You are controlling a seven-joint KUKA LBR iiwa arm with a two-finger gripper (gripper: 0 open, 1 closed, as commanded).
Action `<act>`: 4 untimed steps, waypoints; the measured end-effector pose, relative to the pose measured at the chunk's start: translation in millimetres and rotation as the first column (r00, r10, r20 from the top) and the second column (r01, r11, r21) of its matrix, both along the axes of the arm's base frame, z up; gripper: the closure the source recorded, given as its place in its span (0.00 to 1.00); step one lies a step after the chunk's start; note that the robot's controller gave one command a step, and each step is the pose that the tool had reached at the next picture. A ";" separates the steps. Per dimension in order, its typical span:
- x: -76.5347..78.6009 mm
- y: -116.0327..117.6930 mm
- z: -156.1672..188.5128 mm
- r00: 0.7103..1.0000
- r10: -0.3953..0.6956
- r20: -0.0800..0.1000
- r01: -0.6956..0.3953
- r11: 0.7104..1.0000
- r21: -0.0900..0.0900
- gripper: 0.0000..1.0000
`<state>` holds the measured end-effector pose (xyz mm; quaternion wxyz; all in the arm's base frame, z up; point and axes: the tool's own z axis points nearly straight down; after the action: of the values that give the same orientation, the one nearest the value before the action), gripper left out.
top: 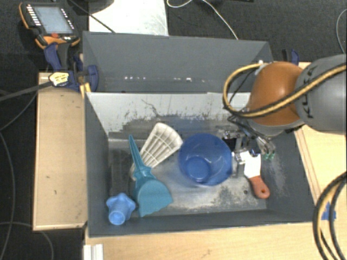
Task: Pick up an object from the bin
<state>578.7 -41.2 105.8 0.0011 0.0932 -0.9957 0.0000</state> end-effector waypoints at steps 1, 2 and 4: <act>-19.2 -1.5 -32.9 0.965 0.264 0.007 -0.264 0.965 0.000 0.00; -15.7 18.2 -35.5 1.000 -0.001 0.005 0.001 1.000 0.001 0.00; 11.6 89.3 -11.4 0.998 0.068 0.012 -0.068 0.998 0.003 0.00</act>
Offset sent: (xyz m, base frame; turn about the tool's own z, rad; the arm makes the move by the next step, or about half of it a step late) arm -0.0157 0.0199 -0.0358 0.0009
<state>590.4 48.1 94.4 -0.0050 0.1270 -0.9919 -0.0010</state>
